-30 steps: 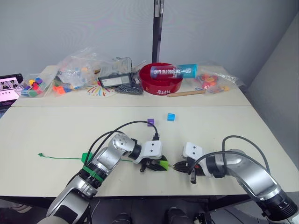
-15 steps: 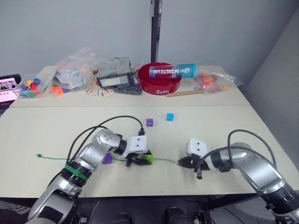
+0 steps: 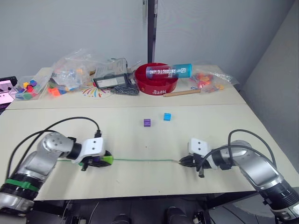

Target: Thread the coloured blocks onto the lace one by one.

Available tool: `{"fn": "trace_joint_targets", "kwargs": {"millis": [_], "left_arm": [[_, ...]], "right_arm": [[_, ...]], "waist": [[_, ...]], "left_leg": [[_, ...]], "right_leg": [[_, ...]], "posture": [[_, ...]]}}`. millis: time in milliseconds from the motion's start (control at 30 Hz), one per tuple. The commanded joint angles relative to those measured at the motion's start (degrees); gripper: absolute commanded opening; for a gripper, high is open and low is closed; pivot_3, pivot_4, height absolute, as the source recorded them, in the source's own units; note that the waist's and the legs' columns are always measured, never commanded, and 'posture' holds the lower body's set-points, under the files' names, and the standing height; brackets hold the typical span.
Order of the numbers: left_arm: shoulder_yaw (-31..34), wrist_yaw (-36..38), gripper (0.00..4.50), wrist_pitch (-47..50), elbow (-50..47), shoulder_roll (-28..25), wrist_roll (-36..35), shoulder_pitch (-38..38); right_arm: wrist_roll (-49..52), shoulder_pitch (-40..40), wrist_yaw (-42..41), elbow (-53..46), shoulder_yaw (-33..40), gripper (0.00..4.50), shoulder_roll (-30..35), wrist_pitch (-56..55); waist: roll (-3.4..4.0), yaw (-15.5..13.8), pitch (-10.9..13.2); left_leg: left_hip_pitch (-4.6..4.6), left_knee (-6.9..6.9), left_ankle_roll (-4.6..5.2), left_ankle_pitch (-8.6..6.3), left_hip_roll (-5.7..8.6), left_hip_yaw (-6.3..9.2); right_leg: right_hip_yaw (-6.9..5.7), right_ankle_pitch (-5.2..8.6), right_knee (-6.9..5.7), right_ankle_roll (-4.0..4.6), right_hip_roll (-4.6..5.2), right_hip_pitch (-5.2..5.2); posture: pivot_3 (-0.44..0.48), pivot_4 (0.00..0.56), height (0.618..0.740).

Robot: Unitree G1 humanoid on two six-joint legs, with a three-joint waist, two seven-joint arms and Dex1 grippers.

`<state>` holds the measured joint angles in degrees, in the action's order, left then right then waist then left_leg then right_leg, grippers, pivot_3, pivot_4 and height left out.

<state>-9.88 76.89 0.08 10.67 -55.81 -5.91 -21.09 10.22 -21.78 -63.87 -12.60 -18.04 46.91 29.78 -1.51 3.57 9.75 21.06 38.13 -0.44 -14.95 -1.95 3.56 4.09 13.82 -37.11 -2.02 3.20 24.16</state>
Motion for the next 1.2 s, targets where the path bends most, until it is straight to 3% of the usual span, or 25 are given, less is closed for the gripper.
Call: {"fn": "trace_joint_targets", "kwargs": {"millis": [33, 400, 433, 667, 833, 967, 1100, 1200], "left_arm": [[-0.94, -0.18, 1.35, -2.0, 6.16, -1.19, 3.5, 1.95], [0.45, 0.73, 1.35, -6.37, 12.13, 2.39, 0.88, 0.91], [0.71, 0.86, 2.15, -6.83, 12.26, 2.77, 0.58, 0.8], [2.84, 3.7, 4.26, -1.63, 5.41, 2.55, -3.37, -0.85], [4.2, 8.06, 4.26, 8.37, -3.84, 1.63, -8.79, -5.2], [2.94, 5.54, 4.26, 15.49, -11.85, 4.85, -11.31, -6.94], [0.15, 0.88, 4.26, 18.39, -16.44, 10.38, -10.58, -6.87], [-4.25, -4.11, 4.26, 17.0, -14.95, 17.62, -7.03, -8.42]], "right_arm": [[-0.38, -1.12, -0.64, -0.38, 0.2, 0.0, -0.32, -1.12], [0.06, -2.81, -0.24, -1.48, -0.16, 0.0, -2.7, 0.15], [0.09, -3.02, -0.11, -1.54, -0.22, 0.0, -3.02, 0.41], [0.53, -3.19, 0.29, -2.79, -0.43, 0.0, -3.91, 1.87], [0.38, -4.04, 1.21, -3.27, -1.2, 0.0, -5.57, 3.65], [-0.38, -5.27, 2.65, -3.53, -2.72, 0.0, -7.81, 5.41], [-1.2, -6.57, 4.44, -3.39, -4.48, 0.0, -9.78, 7.0], [-2.34, -8.08, 5.82, -2.98, -6.1, 0.0, -11.39, 8.65]], "waist": [[0.04, -0.01, -0.02], [0.62, 0.01, -0.36], [0.62, -0.09, -0.36], [0.59, -0.36, -0.34], [0.16, -0.92, -0.09], [0.12, -1.04, -0.06], [0.1, -1.1, -0.06], [0.1, -1.14, -0.06]], "left_leg": [[0.0, 0.0, 0.0, 0.0, 0.0, 0.0], [-0.08, 0.0, 0.0, 0.0, 0.01, -0.03], [-0.07, 0.0, 0.0, 0.0, 0.01, -0.03], [0.08, 0.0, 0.03, -0.02, 0.02, -0.03], [0.23, 0.0, 0.05, -0.03, 0.02, -0.01], [0.23, 0.02, 0.04, -0.03, 0.04, -0.01], [0.24, 0.02, 0.05, -0.03, 0.04, 0.01], [0.23, 0.06, 0.04, -0.03, 0.04, 0.01]], "right_leg": [[0.0, 0.0, 0.0, 0.0, 0.0, -0.01], [0.04, 0.0, -0.08, 0.0, -0.02, -0.04], [0.04, 0.0, -0.08, 0.0, -0.02, -0.04], [0.03, 0.01, -0.02, -0.02, 0.01, 0.06], [0.0, 0.01, 0.01, -0.02, 0.0, 0.18], [0.0, 0.02, 0.02, -0.03, 0.03, 0.16], [-0.01, 0.02, 0.02, -0.04, 0.03, 0.16], [0.0, 0.01, 0.02, -0.03, 0.03, 0.15]], "posture": [[0.0, 0.15, 0.731], [0.0, 0.15, 0.731], [0.0, 0.15, 0.731], [0.0, 0.15, 0.731], [0.0, 0.15, 0.731], [0.0, 0.15, 0.731], [0.0, 0.15, 0.731], [0.0, 0.15, 0.731]]}}
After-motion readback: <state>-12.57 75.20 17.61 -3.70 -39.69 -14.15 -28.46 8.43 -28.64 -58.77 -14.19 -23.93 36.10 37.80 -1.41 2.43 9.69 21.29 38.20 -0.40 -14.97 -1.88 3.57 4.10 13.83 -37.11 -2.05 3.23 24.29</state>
